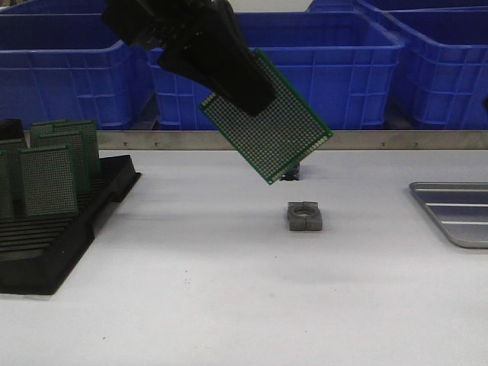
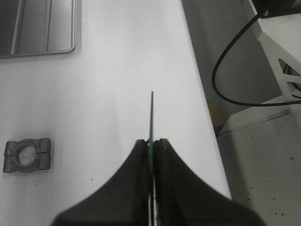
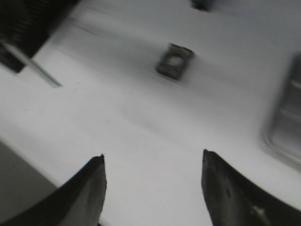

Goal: Place circuit board on tray

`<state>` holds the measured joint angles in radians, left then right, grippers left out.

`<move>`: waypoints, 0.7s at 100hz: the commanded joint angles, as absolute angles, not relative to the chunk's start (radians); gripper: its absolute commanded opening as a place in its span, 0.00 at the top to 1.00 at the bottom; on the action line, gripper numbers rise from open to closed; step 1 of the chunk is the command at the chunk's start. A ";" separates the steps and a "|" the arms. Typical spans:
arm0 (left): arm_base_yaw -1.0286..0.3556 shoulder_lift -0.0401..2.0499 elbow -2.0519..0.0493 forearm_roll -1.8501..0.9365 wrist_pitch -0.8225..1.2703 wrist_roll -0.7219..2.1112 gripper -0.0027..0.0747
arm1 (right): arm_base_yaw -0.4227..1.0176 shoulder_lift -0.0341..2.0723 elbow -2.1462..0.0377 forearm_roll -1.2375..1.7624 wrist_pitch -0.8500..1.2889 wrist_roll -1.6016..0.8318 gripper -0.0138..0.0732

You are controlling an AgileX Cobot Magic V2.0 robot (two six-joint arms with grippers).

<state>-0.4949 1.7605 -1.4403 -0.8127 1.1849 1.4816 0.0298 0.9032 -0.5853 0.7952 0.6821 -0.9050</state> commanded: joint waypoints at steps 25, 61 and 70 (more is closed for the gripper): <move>-0.501 1.718 -1.470 -0.885 1.185 1.474 0.99 | 0.130 1.111 -0.640 1.352 0.763 -1.726 0.30; -0.501 1.718 -1.470 -0.885 1.185 1.474 0.99 | 0.281 1.366 -0.781 1.352 0.773 -1.760 0.33; -0.501 1.718 -1.470 -0.885 1.185 1.474 0.99 | 0.301 1.406 -0.802 1.352 0.773 -1.760 0.39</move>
